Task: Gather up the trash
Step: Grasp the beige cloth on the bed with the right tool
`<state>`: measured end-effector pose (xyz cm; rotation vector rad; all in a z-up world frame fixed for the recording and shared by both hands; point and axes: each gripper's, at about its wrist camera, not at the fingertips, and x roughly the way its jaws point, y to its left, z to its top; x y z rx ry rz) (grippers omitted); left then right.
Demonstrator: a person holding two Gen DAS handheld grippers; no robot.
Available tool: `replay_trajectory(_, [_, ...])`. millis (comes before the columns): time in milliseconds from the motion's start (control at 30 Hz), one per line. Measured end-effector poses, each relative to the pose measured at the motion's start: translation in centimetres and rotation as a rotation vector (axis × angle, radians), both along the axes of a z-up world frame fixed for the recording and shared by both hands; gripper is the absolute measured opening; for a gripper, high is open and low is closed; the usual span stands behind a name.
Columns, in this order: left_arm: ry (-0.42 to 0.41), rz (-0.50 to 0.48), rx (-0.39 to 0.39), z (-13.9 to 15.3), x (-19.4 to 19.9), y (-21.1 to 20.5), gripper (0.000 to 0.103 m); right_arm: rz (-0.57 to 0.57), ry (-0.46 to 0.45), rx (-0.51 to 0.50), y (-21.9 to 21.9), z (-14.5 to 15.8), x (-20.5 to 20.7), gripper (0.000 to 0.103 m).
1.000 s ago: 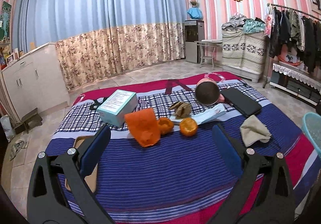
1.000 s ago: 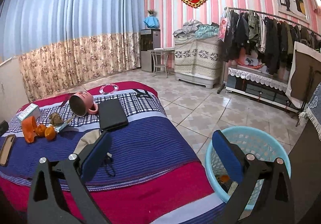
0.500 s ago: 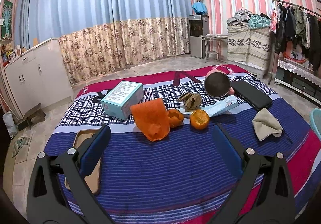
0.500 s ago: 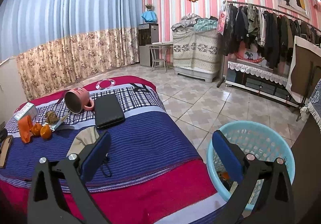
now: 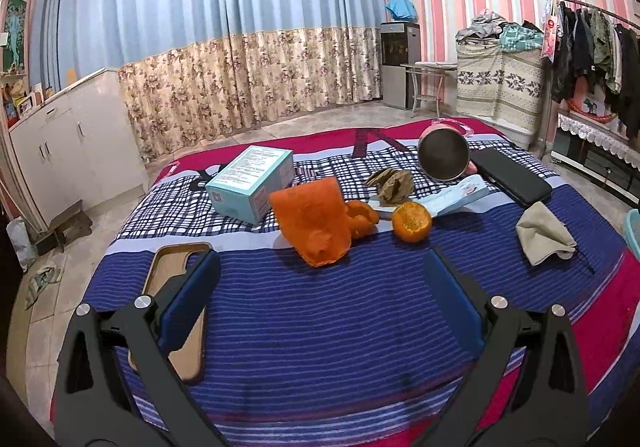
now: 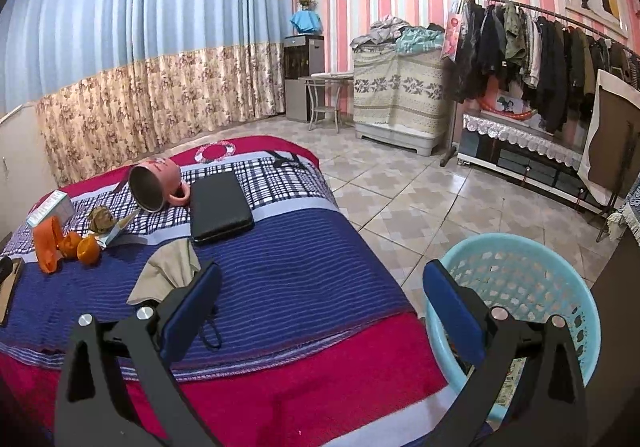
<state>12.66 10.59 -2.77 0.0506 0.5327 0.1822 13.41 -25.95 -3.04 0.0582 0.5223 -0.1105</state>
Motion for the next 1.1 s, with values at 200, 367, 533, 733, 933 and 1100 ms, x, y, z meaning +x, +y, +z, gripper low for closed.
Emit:
replay_trajectory(200, [0.023, 0.023, -0.014, -1.1, 0.4, 1.4, 0.097, 0.060, 0.044, 0.014, 2.2, -1.3, 1.4, 0.098])
replay_trajectory(367, [0.041, 0.035, -0.016, -1.8, 0.6, 2.3, 0.097, 0.127, 0.103, -0.002, 5.4, -2.8, 4.0, 0.098])
replay_trajectory(533, [0.068, 0.050, -0.044, -2.2, 1.7, 3.3, 0.097, 0.188, 0.133, -0.042, 8.4, -3.7, 6.0, 0.098])
replay_trajectory(733, [0.073, 0.041, -0.027, -2.5, 2.6, 3.2, 0.097, 0.251, 0.253, -0.017, 9.8, -5.8, 8.0, 0.072])
replay_trajectory(933, [0.085, 0.034, -0.017, -2.8, 3.3, 2.5, 0.097, 0.285, 0.250, 0.036, 9.5, -5.6, 7.5, 0.028])
replay_trajectory(1100, [0.086, 0.029, 0.004, -2.9, 3.2, 2.0, 0.097, 0.278, 0.211, 0.044, 8.7, -4.7, 6.9, 0.018])
